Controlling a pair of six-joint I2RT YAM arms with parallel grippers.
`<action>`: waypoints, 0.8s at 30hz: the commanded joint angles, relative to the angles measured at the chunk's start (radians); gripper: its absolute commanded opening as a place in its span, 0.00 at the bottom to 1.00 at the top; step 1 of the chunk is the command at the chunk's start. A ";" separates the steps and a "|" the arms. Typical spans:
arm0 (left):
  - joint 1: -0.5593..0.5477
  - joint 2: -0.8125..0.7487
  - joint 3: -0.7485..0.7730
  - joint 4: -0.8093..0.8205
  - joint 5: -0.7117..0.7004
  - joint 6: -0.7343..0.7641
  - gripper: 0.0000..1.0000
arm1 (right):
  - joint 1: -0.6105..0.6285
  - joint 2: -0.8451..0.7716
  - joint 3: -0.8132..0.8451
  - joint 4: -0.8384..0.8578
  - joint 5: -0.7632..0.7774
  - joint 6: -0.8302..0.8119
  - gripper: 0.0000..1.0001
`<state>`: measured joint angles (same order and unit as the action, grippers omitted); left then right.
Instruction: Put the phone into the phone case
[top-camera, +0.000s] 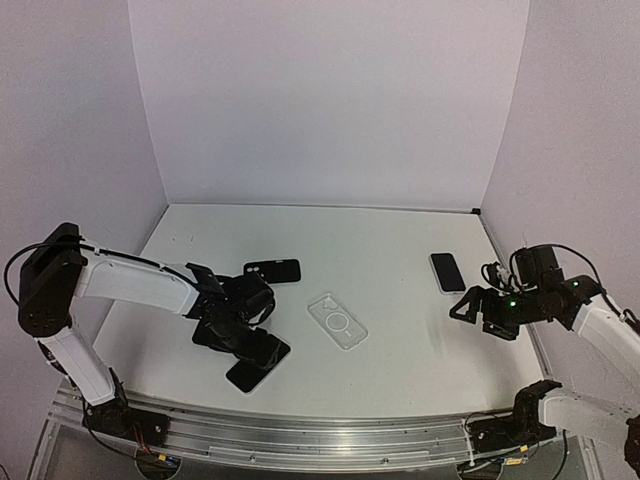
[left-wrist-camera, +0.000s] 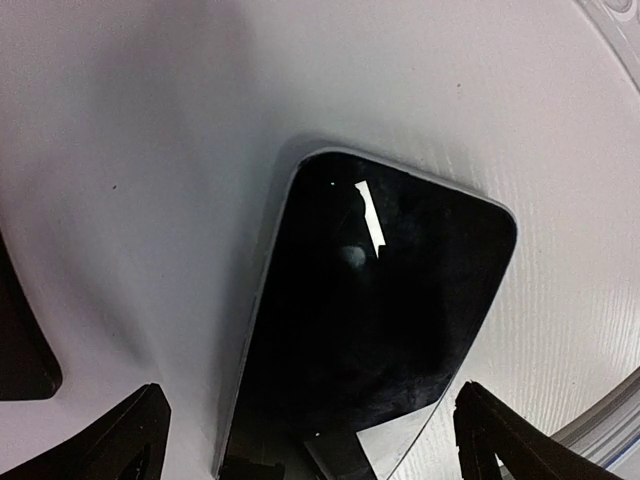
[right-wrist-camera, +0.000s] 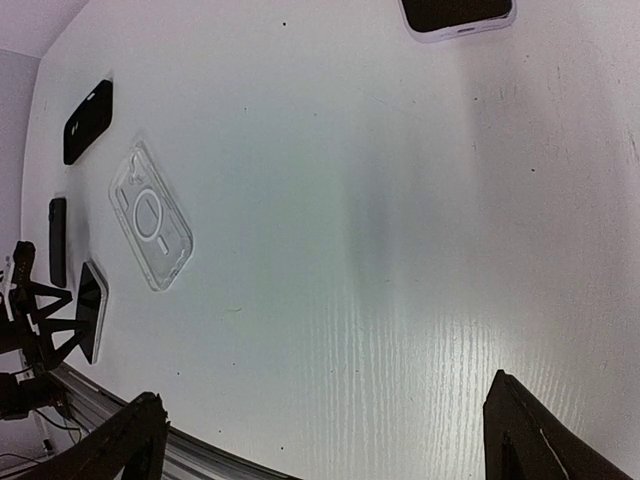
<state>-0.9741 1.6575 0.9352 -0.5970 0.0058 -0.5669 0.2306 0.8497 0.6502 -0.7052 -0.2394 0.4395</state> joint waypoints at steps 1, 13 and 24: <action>0.002 0.047 0.017 0.052 0.041 0.044 1.00 | 0.001 0.005 0.012 -0.003 -0.004 -0.019 0.98; -0.007 0.143 0.061 -0.002 0.003 0.020 0.92 | 0.001 -0.010 0.007 -0.007 0.019 -0.035 0.98; -0.059 0.249 0.096 -0.090 -0.051 -0.042 0.84 | 0.001 -0.013 -0.002 -0.010 0.042 -0.042 0.98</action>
<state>-1.0234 1.8138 1.0638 -0.6303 -0.0772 -0.5670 0.2306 0.8455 0.6502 -0.7055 -0.2126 0.4113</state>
